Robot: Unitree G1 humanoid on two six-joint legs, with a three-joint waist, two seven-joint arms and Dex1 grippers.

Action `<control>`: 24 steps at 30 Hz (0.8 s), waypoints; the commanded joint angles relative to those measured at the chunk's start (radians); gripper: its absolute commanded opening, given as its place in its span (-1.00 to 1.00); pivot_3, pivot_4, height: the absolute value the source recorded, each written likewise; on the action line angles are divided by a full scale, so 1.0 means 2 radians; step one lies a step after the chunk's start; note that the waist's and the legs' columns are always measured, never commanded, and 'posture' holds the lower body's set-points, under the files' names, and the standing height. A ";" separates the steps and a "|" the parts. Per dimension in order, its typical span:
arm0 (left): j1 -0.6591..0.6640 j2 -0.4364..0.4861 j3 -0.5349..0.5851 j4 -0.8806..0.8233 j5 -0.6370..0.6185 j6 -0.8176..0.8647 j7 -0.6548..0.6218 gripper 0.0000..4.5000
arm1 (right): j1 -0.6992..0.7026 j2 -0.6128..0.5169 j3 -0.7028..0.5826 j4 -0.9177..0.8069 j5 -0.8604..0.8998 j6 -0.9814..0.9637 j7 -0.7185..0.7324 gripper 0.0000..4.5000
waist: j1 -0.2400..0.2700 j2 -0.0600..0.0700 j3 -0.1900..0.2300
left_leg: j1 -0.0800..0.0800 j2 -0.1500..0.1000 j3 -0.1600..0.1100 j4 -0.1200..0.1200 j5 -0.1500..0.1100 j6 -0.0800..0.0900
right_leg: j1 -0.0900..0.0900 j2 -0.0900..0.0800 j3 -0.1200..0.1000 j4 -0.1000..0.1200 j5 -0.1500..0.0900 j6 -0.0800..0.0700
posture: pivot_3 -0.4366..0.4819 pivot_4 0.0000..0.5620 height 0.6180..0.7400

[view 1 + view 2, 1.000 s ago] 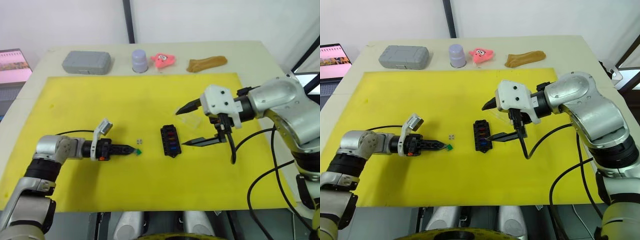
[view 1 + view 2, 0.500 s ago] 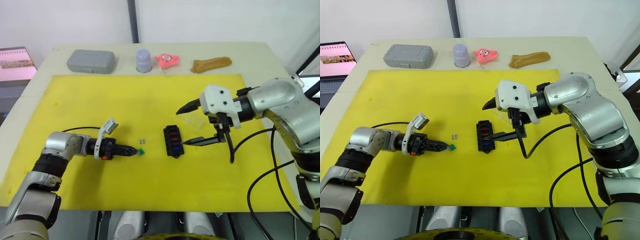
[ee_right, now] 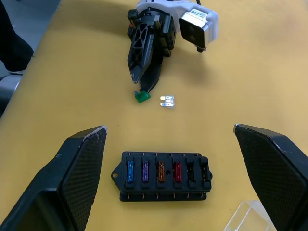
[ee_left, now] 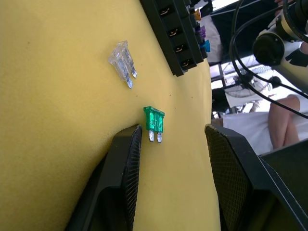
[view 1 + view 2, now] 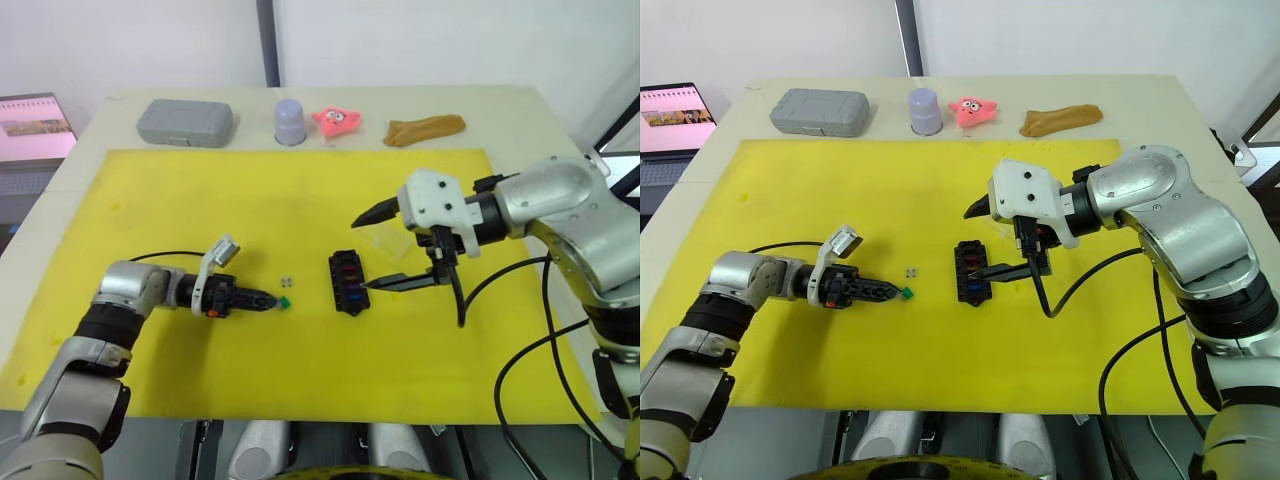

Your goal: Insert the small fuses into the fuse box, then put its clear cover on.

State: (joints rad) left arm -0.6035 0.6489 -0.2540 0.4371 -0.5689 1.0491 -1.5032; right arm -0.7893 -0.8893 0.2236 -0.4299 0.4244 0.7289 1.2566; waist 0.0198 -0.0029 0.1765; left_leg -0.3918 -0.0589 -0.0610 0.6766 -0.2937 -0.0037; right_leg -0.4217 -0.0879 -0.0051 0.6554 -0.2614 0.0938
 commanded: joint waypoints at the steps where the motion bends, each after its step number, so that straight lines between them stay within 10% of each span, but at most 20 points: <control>1: 0.003 -0.015 -0.012 0.007 0.019 -0.008 0.015 -0.13 | -0.005 -0.005 -0.008 -0.018 0.003 -0.002 -0.003 1.00 | 0.000 0.000 0.000 | 0.000 0.000 0.000 0.001 0.000 0.000 | 0.000 0.000 0.000 0.000 0.000 0.000 | -0.05 -0.47 0.86; 6: 0.006 -0.018 -0.009 0.005 0.023 -0.008 0.019 -0.99 | -0.004 -0.005 -0.009 -0.018 0.004 -0.003 -0.003 1.00 | 0.001 0.001 0.000 | 0.000 0.000 0.000 0.002 -0.001 0.001 | 0.001 0.000 0.000 0.000 0.000 0.000 | -0.05 -0.47 0.86; 15: 0.026 -0.001 0.003 -0.016 0.030 -0.008 0.025 -0.99 | -0.002 -0.004 -0.008 -0.017 0.004 -0.003 -0.003 1.00 | 0.000 0.002 -0.001 | 0.000 0.000 0.000 0.002 -0.001 0.001 | 0.001 0.000 0.000 0.000 0.000 0.001 | -0.05 -0.47 0.86; 24: 0.045 0.000 0.152 -0.162 -0.062 0.004 0.094 -0.99 | -0.006 0.025 -0.027 0.009 0.067 0.095 -0.027 1.00 | -0.007 0.000 0.000 | -0.002 0.001 0.000 0.002 -0.001 0.001 | -0.001 0.000 0.000 0.000 0.000 0.001 | -0.05 -0.47 0.86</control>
State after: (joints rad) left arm -0.5008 0.6452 -0.0318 0.1968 -0.6319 1.0565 -1.3439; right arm -0.7827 -0.8502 0.2126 -0.4151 0.5090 0.8672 1.2213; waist 0.0067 -0.0035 0.1770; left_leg -0.3968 -0.0566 -0.0614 0.6811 -0.2947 -0.0024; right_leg -0.4258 -0.0875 -0.0049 0.6562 -0.2608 0.0949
